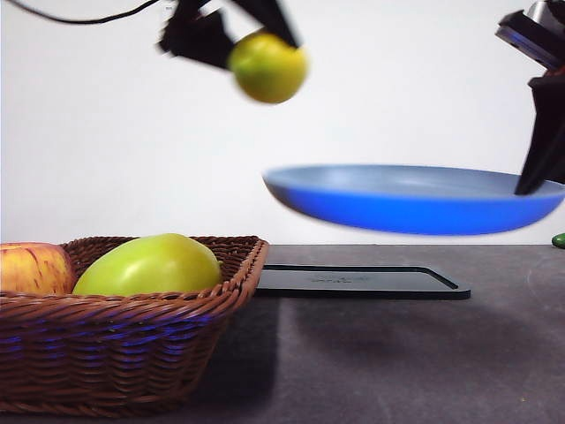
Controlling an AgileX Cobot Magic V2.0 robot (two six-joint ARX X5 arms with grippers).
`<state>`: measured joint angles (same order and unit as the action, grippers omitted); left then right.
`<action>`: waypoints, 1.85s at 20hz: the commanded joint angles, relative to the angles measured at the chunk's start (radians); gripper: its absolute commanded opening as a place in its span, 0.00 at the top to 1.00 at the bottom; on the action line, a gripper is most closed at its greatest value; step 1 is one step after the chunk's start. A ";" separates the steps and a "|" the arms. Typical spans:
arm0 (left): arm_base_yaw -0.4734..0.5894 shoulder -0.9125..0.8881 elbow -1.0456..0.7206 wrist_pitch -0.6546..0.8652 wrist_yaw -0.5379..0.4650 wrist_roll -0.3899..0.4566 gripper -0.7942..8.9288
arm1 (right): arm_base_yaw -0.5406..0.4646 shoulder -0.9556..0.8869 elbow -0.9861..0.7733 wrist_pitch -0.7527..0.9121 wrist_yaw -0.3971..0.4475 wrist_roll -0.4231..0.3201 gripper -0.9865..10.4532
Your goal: Take the lemon from the basket,put the lemon in the plate,hand out the plate
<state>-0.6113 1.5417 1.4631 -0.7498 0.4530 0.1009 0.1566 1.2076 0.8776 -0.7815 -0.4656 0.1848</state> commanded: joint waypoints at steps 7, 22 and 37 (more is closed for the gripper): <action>-0.297 0.087 0.015 0.074 -0.227 -0.002 0.76 | 0.003 0.008 0.013 0.016 -0.034 0.009 0.91; -0.322 0.213 0.041 0.047 -0.271 -0.032 0.57 | 0.003 0.009 0.013 0.014 -0.033 0.054 0.91; -0.296 -0.008 0.418 -0.442 -0.504 0.008 0.57 | -0.072 0.357 0.299 0.021 -0.030 0.057 0.91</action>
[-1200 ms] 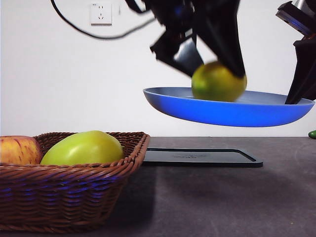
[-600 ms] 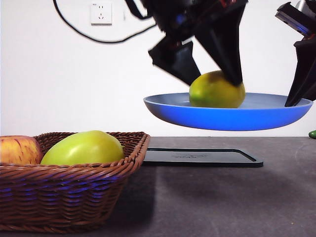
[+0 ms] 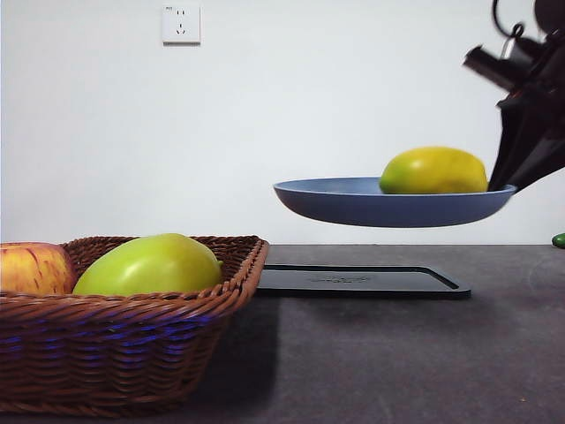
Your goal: Take the lemon from the basket,put the lemon in the plate,hand out the plate
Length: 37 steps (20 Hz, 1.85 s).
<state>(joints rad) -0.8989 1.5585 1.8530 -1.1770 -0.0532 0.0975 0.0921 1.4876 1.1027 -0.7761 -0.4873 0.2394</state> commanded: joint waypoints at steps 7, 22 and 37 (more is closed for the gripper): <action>-0.011 -0.189 0.028 -0.098 0.007 -0.025 0.57 | -0.021 0.420 0.345 0.101 -0.009 0.033 0.91; -0.010 -0.212 0.028 -0.111 0.006 -0.051 0.57 | -0.026 0.598 0.444 0.167 0.025 0.071 0.79; 0.014 -0.168 0.028 -0.005 -0.235 0.050 0.66 | -0.057 0.239 0.444 -0.111 -0.037 -0.109 0.83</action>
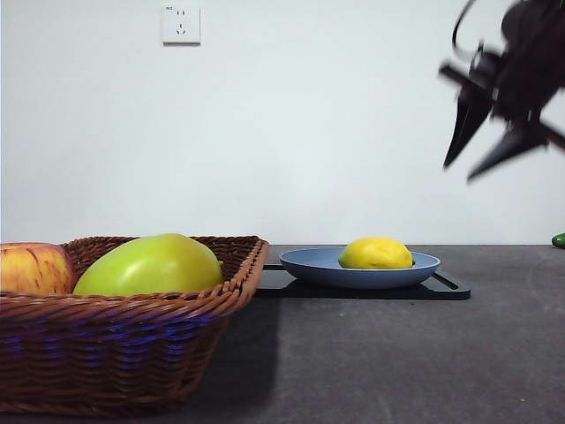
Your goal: Take the lemon from the basket,put the lemon in the plate,hand out the plate
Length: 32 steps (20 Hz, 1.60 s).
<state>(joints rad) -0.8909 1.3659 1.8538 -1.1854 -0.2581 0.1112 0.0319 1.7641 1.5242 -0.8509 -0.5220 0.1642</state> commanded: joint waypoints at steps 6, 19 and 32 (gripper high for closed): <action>0.106 0.034 0.026 -0.010 -0.025 0.077 0.91 | 0.051 -0.323 0.022 -0.282 0.043 -0.141 0.91; 0.226 -0.100 -0.175 0.161 0.183 0.073 0.91 | 0.445 -0.863 -0.194 -0.100 0.742 -0.049 0.91; 0.226 -0.750 -1.247 0.932 0.181 -0.058 0.91 | 0.568 -1.236 -1.063 0.629 0.737 -0.025 0.91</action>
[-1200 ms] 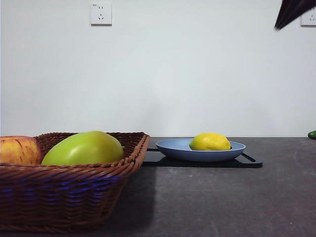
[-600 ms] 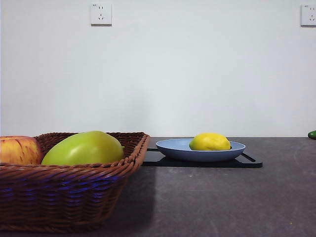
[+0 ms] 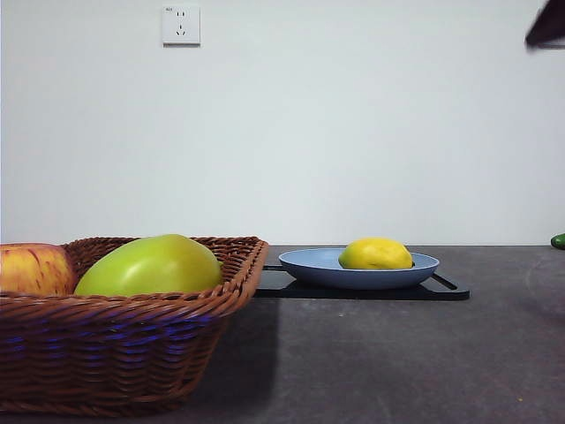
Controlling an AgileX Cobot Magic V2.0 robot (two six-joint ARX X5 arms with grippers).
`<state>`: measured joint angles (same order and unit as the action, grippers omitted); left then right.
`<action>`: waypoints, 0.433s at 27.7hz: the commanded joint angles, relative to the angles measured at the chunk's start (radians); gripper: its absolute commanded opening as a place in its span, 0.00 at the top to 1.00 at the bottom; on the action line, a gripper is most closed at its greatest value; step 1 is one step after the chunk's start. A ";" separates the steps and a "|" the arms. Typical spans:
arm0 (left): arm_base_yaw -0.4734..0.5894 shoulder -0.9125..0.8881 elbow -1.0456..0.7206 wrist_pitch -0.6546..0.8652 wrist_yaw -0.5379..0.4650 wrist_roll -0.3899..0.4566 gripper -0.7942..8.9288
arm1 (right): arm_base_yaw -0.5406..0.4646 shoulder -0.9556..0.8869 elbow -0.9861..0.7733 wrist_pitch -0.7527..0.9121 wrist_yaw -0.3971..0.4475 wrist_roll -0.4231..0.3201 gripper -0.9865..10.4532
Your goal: Take the lemon from the basket,put the lemon in the plate,hand out the plate
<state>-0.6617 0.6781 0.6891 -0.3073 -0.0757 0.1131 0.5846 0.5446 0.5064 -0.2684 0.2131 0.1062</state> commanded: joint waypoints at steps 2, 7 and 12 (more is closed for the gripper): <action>-0.003 -0.137 -0.156 0.073 -0.003 -0.099 0.91 | 0.027 -0.034 -0.079 0.058 0.002 0.060 0.91; -0.003 -0.241 -0.206 0.074 -0.006 -0.121 0.91 | 0.026 -0.035 -0.083 0.058 0.003 0.069 0.91; -0.004 -0.248 -0.206 0.081 -0.002 -0.121 0.91 | 0.026 -0.037 -0.083 0.058 0.003 0.069 0.91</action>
<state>-0.6617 0.4236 0.4751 -0.2333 -0.0788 0.0017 0.6029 0.5041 0.4129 -0.2207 0.2131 0.1650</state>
